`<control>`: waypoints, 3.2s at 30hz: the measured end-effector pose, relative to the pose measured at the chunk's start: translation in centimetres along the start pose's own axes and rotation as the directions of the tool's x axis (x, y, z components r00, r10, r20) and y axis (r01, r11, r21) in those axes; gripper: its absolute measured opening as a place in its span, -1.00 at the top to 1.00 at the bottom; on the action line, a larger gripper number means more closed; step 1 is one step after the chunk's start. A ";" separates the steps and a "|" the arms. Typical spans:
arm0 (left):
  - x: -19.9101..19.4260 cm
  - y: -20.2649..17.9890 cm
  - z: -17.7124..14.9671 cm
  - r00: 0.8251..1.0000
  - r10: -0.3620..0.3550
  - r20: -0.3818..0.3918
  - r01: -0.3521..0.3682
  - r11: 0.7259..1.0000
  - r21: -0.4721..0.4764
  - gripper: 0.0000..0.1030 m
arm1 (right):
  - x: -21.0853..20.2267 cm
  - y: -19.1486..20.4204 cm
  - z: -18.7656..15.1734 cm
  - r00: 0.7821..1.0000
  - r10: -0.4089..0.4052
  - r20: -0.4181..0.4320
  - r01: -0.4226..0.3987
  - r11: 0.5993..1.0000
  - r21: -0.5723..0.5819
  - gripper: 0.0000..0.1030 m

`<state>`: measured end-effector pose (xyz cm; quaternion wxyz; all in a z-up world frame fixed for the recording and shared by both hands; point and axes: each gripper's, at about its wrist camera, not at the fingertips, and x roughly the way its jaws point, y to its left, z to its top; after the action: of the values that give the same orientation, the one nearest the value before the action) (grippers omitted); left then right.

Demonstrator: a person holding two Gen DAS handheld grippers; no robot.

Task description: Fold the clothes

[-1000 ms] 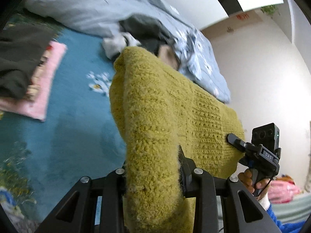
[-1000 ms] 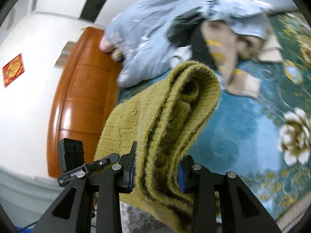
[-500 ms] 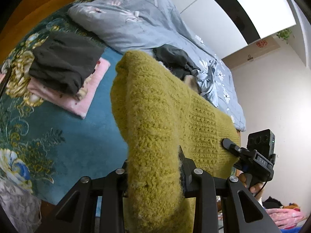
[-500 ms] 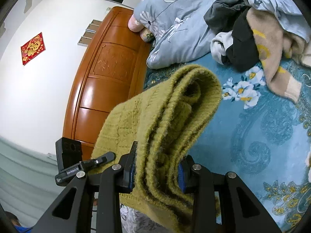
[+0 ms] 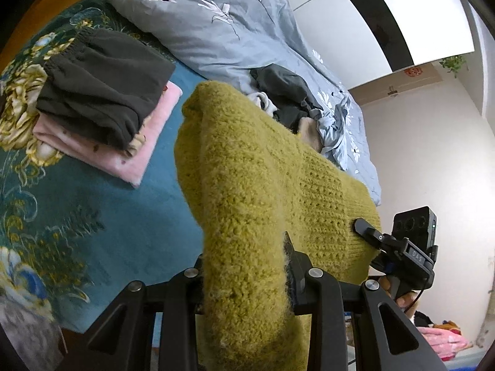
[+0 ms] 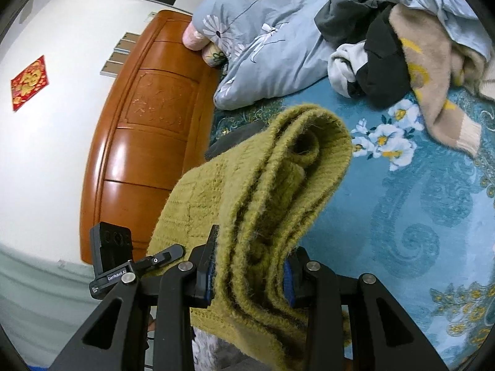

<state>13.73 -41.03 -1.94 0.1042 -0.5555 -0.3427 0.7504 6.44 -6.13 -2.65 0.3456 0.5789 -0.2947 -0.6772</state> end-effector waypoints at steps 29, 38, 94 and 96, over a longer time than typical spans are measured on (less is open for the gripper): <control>-4.1 22.5 24.6 0.996 0.063 -0.058 -0.064 0.998 -0.008 0.35 | 30.6 10.4 15.6 0.965 -0.217 -0.149 0.224 0.974 0.036 0.32; -1.1 26.3 22.2 0.993 0.038 -0.112 -0.049 0.994 -0.094 0.31 | 32.5 5.0 14.4 0.943 -0.264 -0.201 0.293 0.947 0.132 0.32; 2.4 22.0 23.9 0.945 0.327 -0.014 -0.304 0.892 0.335 -0.25 | 39.0 11.5 10.8 0.783 -0.611 -0.117 0.525 0.750 -0.403 0.12; 2.0 21.7 24.0 0.941 0.338 -0.021 -0.315 0.896 0.312 -0.26 | 37.9 12.0 11.0 0.790 -0.603 -0.107 0.526 0.758 -0.387 0.10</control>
<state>-3.88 -65.63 -13.61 0.0738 -0.6098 -0.1208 0.7798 -6.30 -43.91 -13.34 0.2487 0.6457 0.0563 -0.7197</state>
